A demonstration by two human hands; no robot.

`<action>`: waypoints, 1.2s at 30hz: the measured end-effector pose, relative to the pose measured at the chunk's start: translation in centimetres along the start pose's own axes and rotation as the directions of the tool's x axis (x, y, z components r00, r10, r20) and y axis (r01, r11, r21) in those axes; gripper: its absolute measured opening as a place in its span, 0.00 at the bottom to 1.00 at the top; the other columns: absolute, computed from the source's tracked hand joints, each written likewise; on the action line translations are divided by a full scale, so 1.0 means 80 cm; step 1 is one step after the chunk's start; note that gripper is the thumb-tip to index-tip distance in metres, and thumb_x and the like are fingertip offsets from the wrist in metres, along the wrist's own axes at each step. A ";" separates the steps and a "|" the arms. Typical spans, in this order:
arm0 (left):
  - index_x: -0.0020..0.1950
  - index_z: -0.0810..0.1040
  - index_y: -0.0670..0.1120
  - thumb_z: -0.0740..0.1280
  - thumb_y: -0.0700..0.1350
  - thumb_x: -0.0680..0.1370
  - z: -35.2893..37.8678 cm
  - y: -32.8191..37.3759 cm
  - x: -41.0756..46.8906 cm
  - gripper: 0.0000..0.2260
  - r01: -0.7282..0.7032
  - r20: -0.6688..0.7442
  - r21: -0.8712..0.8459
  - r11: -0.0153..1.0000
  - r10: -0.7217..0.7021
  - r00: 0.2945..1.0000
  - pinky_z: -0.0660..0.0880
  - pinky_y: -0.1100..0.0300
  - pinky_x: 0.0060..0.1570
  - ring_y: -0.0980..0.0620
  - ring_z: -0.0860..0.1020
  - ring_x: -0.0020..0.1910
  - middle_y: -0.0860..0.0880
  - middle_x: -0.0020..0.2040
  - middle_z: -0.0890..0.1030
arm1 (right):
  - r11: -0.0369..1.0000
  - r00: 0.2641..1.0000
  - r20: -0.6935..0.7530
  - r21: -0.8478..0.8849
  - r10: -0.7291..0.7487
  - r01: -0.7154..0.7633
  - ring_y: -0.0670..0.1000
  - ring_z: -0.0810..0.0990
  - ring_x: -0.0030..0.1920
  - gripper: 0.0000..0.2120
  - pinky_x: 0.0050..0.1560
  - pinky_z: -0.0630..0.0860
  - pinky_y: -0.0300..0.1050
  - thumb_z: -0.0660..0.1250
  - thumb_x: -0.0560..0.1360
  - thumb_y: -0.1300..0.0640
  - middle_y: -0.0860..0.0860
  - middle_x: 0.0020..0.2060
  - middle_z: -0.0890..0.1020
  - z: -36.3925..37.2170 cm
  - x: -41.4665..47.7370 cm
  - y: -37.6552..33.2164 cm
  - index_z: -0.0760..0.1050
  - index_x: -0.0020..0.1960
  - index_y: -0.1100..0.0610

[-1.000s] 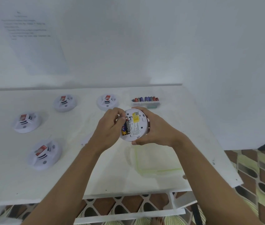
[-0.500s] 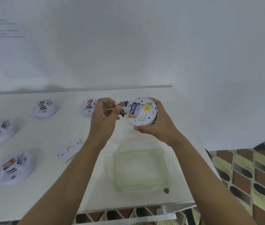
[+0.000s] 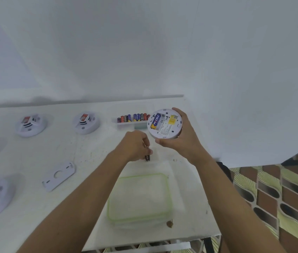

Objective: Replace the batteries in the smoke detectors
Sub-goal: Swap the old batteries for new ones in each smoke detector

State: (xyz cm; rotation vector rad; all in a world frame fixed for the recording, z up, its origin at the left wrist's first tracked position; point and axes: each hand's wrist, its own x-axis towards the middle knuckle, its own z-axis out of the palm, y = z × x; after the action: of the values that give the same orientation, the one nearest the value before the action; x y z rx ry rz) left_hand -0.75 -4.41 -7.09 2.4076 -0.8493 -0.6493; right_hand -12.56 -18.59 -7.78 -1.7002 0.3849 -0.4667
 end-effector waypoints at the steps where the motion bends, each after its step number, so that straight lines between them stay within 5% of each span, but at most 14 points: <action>1: 0.47 0.80 0.47 0.77 0.46 0.71 0.004 0.003 0.005 0.09 0.009 -0.004 0.027 1.000 -0.009 1.000 0.76 0.65 0.31 0.55 0.82 0.35 0.49 0.47 0.82 | 1.000 1.000 0.007 -0.009 -0.001 0.002 0.38 0.76 0.64 0.46 0.63 0.78 0.44 0.80 0.65 0.70 0.43 0.64 0.76 -0.004 0.001 0.002 0.61 0.74 0.51; 4: 0.49 0.81 0.47 0.77 0.47 0.72 0.012 0.006 0.013 0.09 0.020 -0.029 0.045 0.999 -0.019 0.999 0.71 0.69 0.26 0.55 0.81 0.37 0.49 0.49 0.82 | 0.999 1.000 0.030 -0.033 -0.006 0.007 0.37 0.76 0.63 0.44 0.62 0.77 0.39 0.80 0.65 0.70 0.41 0.63 0.76 -0.015 0.002 0.006 0.62 0.73 0.51; 11: 0.45 0.81 0.47 0.68 0.46 0.78 0.002 0.008 0.004 0.04 0.000 -0.075 0.034 0.999 0.003 0.997 0.76 0.67 0.33 0.57 0.84 0.34 0.52 0.42 0.84 | 0.999 0.992 0.127 -0.051 0.013 -0.006 0.39 0.75 0.64 0.45 0.57 0.78 0.37 0.80 0.65 0.70 0.45 0.65 0.75 -0.032 0.007 0.013 0.62 0.73 0.51; 15: 0.41 0.80 0.47 0.67 0.44 0.75 -0.020 0.010 -0.004 0.04 -0.101 -0.341 0.012 0.995 0.099 0.935 0.78 0.59 0.42 0.54 0.82 0.37 0.52 0.39 0.83 | 0.999 0.985 0.172 -0.042 0.010 -0.002 0.39 0.76 0.61 0.45 0.53 0.80 0.39 0.81 0.64 0.71 0.45 0.64 0.76 -0.035 0.010 0.009 0.63 0.72 0.50; 18: 0.47 0.81 0.48 0.69 0.42 0.74 -0.034 0.014 -0.006 0.03 -0.253 -0.496 0.008 0.968 0.223 0.839 0.73 0.68 0.45 0.60 0.78 0.39 0.54 0.43 0.81 | 0.999 0.983 0.186 -0.043 0.007 0.001 0.42 0.77 0.62 0.46 0.53 0.81 0.43 0.81 0.61 0.66 0.46 0.63 0.77 -0.038 0.012 0.005 0.63 0.72 0.49; 20: 0.53 0.83 0.50 0.71 0.40 0.74 -0.038 0.016 -0.008 0.10 -0.367 -0.452 0.012 0.930 0.333 0.828 0.71 0.76 0.44 0.62 0.79 0.44 0.55 0.49 0.79 | 0.998 0.980 0.200 -0.068 0.008 0.006 0.41 0.78 0.61 0.47 0.53 0.82 0.44 0.82 0.61 0.65 0.45 0.62 0.77 -0.039 0.014 0.002 0.63 0.73 0.51; 23: 0.58 0.83 0.49 0.73 0.39 0.73 -0.034 0.015 -0.008 0.14 -0.473 -0.330 -0.002 0.881 0.446 0.832 0.77 0.72 0.45 0.62 0.79 0.53 0.53 0.57 0.80 | 0.996 0.972 0.234 -0.088 0.006 0.015 0.40 0.78 0.59 0.46 0.49 0.81 0.41 0.81 0.63 0.71 0.43 0.60 0.77 -0.041 0.018 -0.001 0.63 0.73 0.53; 29: 0.56 0.85 0.44 0.75 0.38 0.72 -0.025 0.015 -0.008 0.13 -0.537 -0.346 0.007 0.844 0.506 0.790 0.78 0.70 0.50 0.63 0.78 0.58 0.46 0.61 0.82 | 0.991 0.957 0.291 -0.128 0.001 0.038 0.42 0.79 0.58 0.45 0.51 0.82 0.44 0.80 0.63 0.72 0.40 0.57 0.78 -0.046 0.024 -0.012 0.64 0.72 0.51; 32: 0.53 0.86 0.44 0.73 0.46 0.72 -0.026 0.017 -0.009 0.12 -0.570 -0.304 0.175 0.803 0.595 0.745 0.82 0.55 0.49 0.52 0.85 0.49 0.47 0.54 0.85 | 0.987 0.942 0.337 -0.150 0.000 0.053 0.38 0.79 0.56 0.44 0.50 0.80 0.39 0.79 0.63 0.73 0.34 0.54 0.79 -0.049 0.026 -0.017 0.65 0.71 0.51; 36: 0.51 0.86 0.42 0.72 0.46 0.71 -0.028 0.018 -0.009 0.12 -0.564 -0.333 0.255 0.786 0.619 0.712 0.83 0.52 0.41 0.48 0.85 0.39 0.45 0.45 0.87 | 0.990 0.938 0.346 -0.131 -0.002 0.050 0.40 0.79 0.56 0.43 0.51 0.81 0.40 0.80 0.62 0.73 0.44 0.58 0.78 -0.051 0.030 -0.021 0.66 0.71 0.52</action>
State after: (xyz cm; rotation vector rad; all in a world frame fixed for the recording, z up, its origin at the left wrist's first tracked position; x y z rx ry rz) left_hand -0.59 -4.24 -4.36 2.0633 -1.4157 0.1628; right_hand -12.54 -22.95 -5.33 -1.8817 0.1397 -0.1545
